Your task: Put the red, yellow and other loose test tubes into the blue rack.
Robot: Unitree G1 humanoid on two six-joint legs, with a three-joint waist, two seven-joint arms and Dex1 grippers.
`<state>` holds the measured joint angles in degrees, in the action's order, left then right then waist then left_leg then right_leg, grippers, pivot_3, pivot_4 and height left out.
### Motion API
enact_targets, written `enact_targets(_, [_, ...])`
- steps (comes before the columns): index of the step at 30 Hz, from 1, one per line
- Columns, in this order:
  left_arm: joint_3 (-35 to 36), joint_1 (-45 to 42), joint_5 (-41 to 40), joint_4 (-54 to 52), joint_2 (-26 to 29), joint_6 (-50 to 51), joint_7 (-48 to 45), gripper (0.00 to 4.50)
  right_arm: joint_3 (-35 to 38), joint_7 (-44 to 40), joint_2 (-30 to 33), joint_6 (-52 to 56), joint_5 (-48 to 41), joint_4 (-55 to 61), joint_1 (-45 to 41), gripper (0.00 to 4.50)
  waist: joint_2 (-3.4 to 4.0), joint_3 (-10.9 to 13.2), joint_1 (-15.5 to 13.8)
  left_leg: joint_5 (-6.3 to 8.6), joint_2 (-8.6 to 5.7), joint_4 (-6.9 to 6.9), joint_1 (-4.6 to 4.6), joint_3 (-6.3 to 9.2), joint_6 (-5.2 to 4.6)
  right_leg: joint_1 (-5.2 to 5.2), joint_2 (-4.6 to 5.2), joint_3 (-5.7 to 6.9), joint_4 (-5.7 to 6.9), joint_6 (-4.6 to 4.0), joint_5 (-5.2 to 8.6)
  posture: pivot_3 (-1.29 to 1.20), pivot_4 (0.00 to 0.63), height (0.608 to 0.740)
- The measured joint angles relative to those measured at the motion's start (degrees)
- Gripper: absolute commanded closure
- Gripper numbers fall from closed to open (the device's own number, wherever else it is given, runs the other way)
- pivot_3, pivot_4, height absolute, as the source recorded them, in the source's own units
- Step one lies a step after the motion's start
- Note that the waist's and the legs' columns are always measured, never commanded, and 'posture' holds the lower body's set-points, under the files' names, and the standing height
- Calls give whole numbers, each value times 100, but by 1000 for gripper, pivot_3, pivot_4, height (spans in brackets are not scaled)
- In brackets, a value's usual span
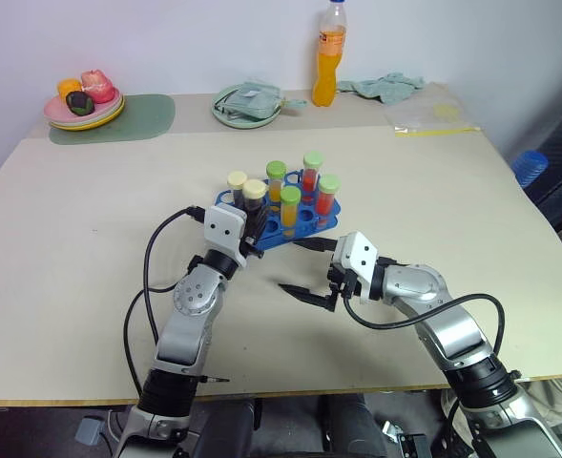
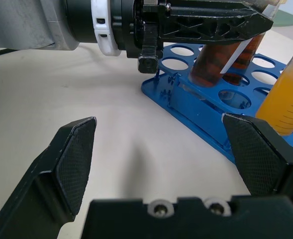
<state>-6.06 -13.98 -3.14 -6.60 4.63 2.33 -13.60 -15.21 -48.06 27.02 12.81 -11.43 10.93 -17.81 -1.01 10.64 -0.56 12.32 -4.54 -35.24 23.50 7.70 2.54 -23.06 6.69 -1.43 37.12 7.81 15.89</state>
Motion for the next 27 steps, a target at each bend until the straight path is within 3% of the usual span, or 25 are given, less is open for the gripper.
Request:
enact_targets(2, [28,89,-30,-48,-23,-12,4,430,32,37,-4,29,-22,5,0,0,0,0,2,0,0,0,0,1,0,0,0,0,0,0,0,0,150,740])
enact_targets(7, [474,651,-708,-791,294,191,-309,430,583,132,76,444,-438,237,-2,0,2,-1,52,0,11,6,0,4,0,-5,-5,0,2,-1,1,0,150,740])
enact_targets(13, [1584,1875,-1755,-1630,1770,886,-1249,430,1571,46,922,715,-702,307,366,0,6,-3,83,3,16,5,-1,4,-5,3,-2,0,-3,-2,2,0,150,740])
enact_targets(20, [2773,2787,-2389,-1641,2764,1359,-1994,430,2340,-40,1506,553,-686,-411,640,0,10,-3,119,7,22,11,-3,-1,-11,4,-1,1,-6,-5,4,0,150,740])
enact_targets(27, [3086,3172,-2408,-1620,2982,1516,-2232,430,2499,-208,1608,319,-681,-850,704,0,10,-3,110,8,23,8,-6,-3,-12,11,2,1,-11,-5,4,0,150,740])
